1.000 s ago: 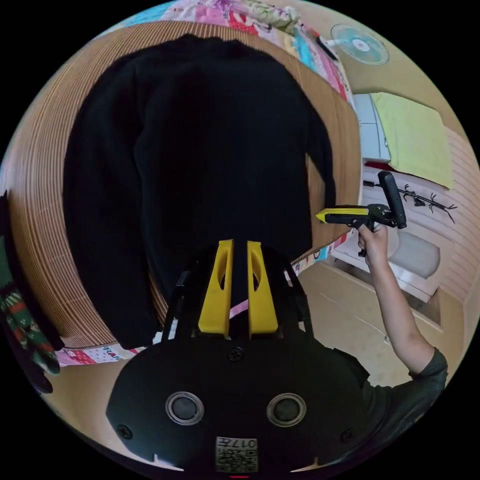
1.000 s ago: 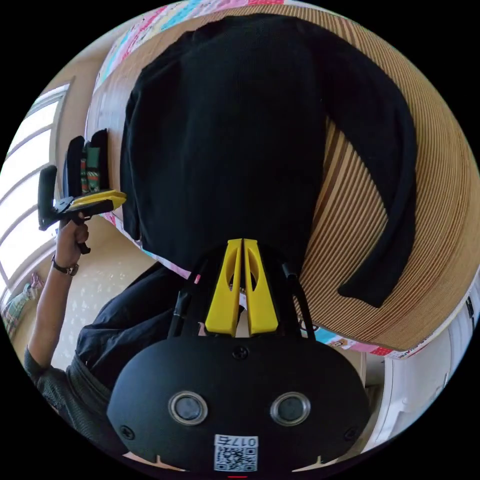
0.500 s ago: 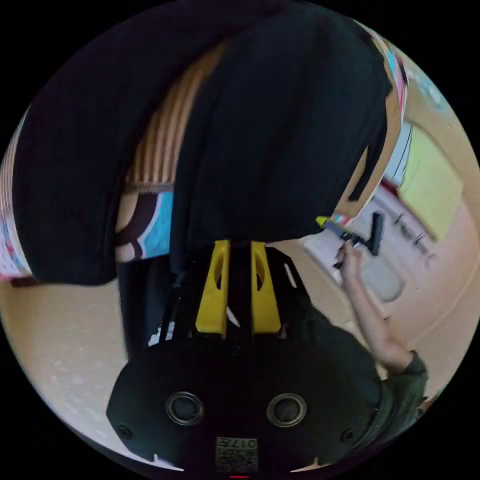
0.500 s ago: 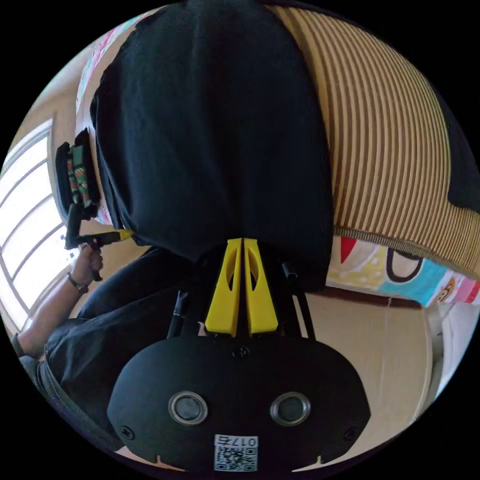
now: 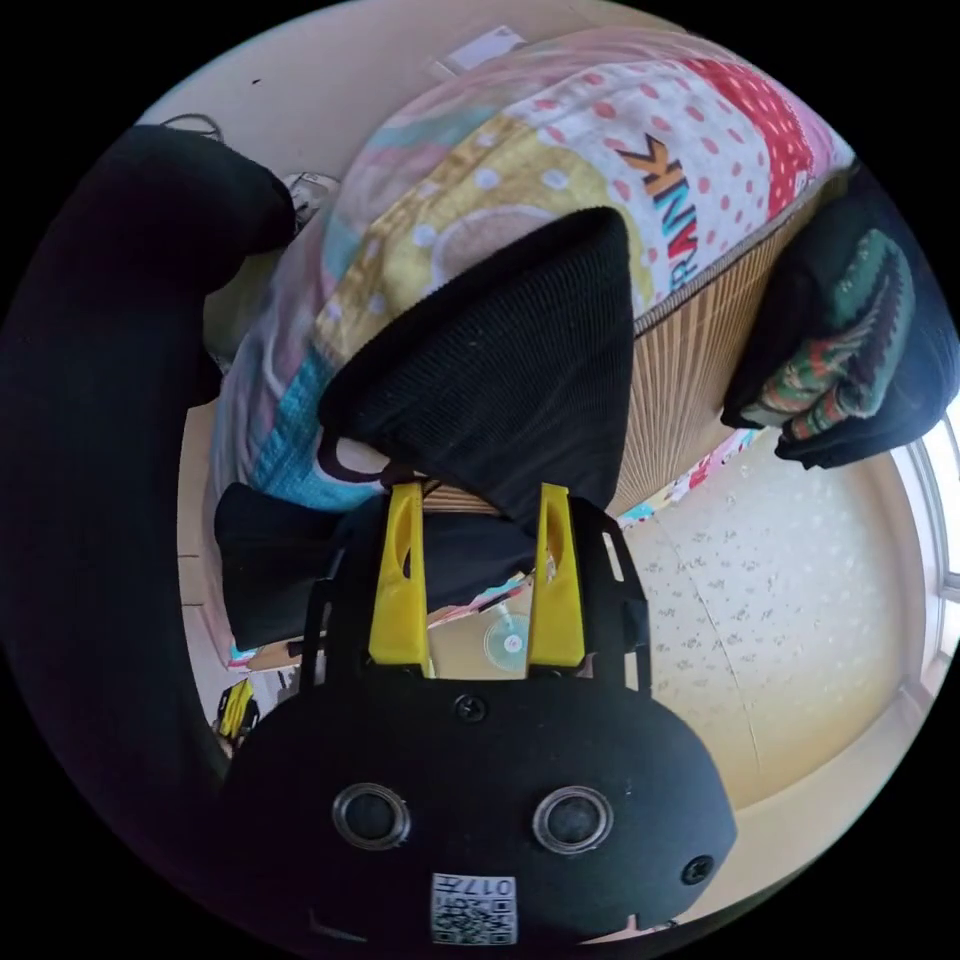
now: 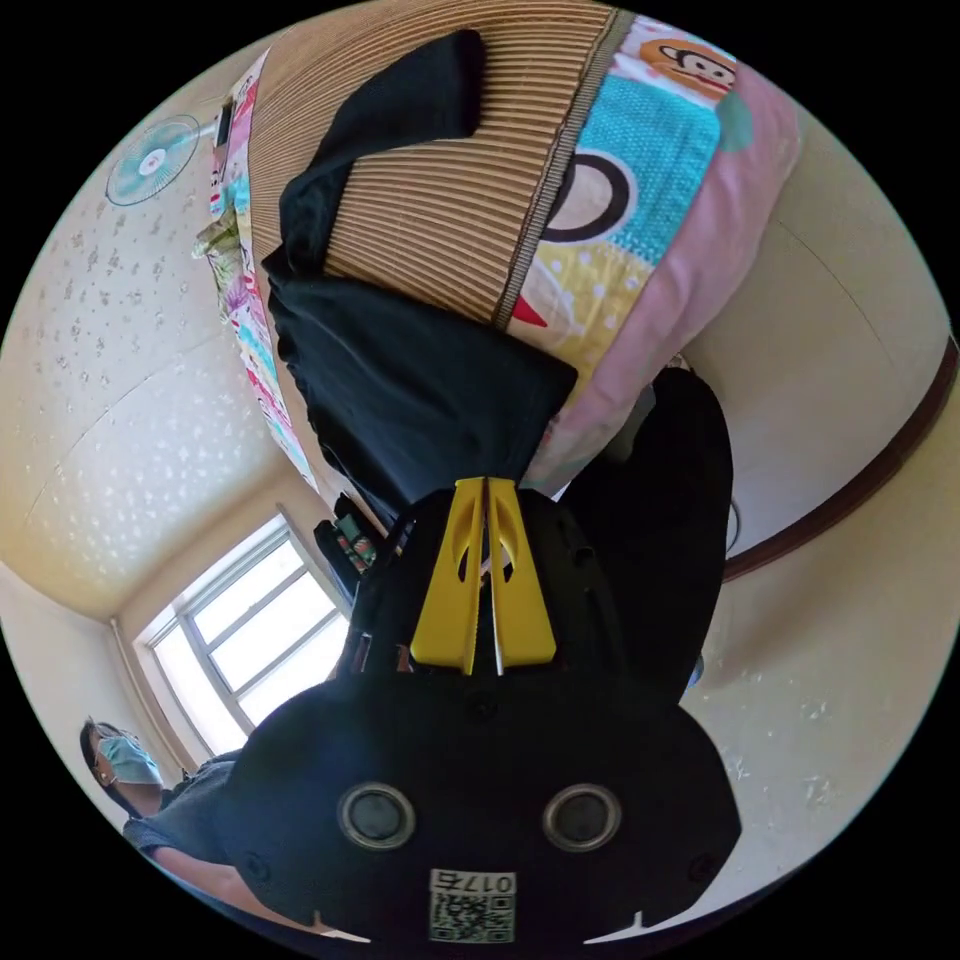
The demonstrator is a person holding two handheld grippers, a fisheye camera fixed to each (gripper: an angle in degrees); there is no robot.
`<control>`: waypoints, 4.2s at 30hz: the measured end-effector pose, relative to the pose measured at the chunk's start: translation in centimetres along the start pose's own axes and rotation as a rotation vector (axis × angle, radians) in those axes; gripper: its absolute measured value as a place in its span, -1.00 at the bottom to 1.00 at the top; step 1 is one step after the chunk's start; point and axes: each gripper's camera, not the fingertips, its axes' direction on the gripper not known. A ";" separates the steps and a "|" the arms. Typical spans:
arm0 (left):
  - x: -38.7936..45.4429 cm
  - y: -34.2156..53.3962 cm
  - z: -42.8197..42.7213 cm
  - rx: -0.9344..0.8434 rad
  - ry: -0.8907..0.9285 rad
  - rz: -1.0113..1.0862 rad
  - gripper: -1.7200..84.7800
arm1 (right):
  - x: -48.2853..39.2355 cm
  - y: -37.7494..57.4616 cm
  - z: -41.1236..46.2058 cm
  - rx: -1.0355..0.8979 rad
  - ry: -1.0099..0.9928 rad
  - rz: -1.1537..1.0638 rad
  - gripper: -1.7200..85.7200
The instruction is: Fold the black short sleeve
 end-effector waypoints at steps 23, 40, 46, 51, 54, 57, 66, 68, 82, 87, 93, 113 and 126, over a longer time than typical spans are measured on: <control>27.5 13.8 -7.6 -0.046 -0.301 0.794 -0.89 | 6.4 12.0 -2.2 0.219 -0.245 0.263 -0.95; 6.8 53.4 31.0 -0.809 -0.910 1.813 -0.72 | 5.8 2.7 -5.0 0.466 -0.912 0.327 -0.95; -4.8 42.3 32.2 -0.903 -1.334 1.445 -0.78 | 5.7 -0.7 -5.7 0.343 -0.899 0.295 -0.95; -3.4 32.5 24.9 -0.565 -1.286 1.022 -0.78 | 7.0 -2.0 -7.4 0.334 -0.803 0.305 -0.92; -2.6 29.9 19.3 -0.424 -0.972 0.850 -0.79 | 5.1 -3.6 -10.2 0.282 -0.503 0.178 -0.90; -3.3 28.5 15.0 -0.328 -0.765 0.740 -0.82 | -0.9 -6.1 -11.5 0.098 -0.042 -0.138 -0.86; -3.4 28.8 13.7 -0.329 -0.721 0.640 -0.83 | -8.0 -8.8 -5.0 -0.333 0.882 -0.502 -0.77; -2.9 29.6 14.9 -0.370 -0.746 0.667 -0.82 | -7.1 -9.2 -3.5 -0.437 0.974 -0.465 -0.84; 1.0 33.8 18.7 -0.583 -1.016 0.854 -0.81 | -29.1 1.3 -8.2 -0.556 0.600 -1.003 -0.93; 2.3 34.2 16.3 -0.613 -1.026 0.898 -0.81 | -42.0 9.2 -3.1 -0.645 0.615 -1.350 -0.93; 3.8 33.0 11.1 -0.585 -0.923 0.853 -0.81 | -51.0 14.2 6.0 -0.667 0.561 -1.511 -0.90; 5.2 27.8 -5.1 -0.486 -1.127 0.906 -0.71 | -8.6 3.5 -3.9 -0.657 0.422 -0.158 -0.89; 3.5 26.1 -0.7 -0.855 -1.367 1.018 -0.68 | -7.2 2.4 -4.3 -0.591 0.549 -0.083 -0.53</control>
